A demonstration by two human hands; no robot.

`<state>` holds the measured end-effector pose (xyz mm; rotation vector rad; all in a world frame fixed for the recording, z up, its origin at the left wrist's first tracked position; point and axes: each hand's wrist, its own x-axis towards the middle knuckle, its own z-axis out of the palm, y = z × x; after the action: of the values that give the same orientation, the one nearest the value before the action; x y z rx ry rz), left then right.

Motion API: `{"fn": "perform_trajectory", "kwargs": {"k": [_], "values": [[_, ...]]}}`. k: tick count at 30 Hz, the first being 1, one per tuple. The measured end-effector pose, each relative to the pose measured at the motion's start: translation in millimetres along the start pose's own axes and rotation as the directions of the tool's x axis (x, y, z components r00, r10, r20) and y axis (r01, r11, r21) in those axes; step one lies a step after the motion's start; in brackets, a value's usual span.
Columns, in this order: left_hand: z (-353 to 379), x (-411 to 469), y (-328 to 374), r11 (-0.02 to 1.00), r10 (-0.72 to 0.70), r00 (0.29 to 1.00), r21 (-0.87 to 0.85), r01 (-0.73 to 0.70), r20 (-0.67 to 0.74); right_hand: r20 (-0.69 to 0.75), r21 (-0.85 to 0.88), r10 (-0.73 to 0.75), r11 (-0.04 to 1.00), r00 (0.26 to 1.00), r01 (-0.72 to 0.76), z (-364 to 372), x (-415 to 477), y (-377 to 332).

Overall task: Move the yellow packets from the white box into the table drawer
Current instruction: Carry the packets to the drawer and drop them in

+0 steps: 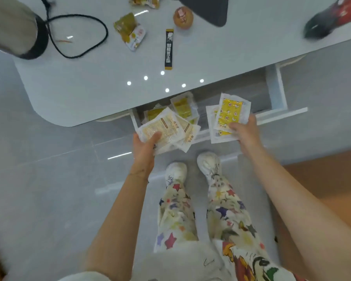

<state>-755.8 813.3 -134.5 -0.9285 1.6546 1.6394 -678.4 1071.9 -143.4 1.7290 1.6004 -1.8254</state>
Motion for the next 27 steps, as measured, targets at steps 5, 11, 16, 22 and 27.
{"fn": "perform_trajectory", "kwargs": {"k": [5, 11, 16, 22, 27], "values": [[31, 97, -54, 0.995, 0.087, 0.993, 0.055, -0.083, -0.084, 0.030, -0.102, -0.003, 0.995, 1.000, 0.006, 45, 113, 20], [36, 166, -81, 0.981, 0.166, 0.972, 0.132, -0.144, -0.168, 0.000, -0.170, 0.019, 0.985, 1.000, -0.019, 75, 182, 45], [31, 191, -88, 0.965, 0.190, 0.959, 0.217, -0.143, -0.210, -0.047, -0.316, -0.041, 0.949, 0.998, 0.024, 79, 198, 55], [26, 170, -75, 0.932, 0.224, 0.965, 0.318, -0.172, -0.137, 0.003, -0.521, -0.198, 0.836, 0.980, 0.171, 69, 170, 40], [16, 123, -47, 0.830, 0.362, 0.931, 0.472, -0.297, -0.049, 0.143, -0.690, -0.379, 0.624, 0.914, 0.367, 55, 122, 10]]}}
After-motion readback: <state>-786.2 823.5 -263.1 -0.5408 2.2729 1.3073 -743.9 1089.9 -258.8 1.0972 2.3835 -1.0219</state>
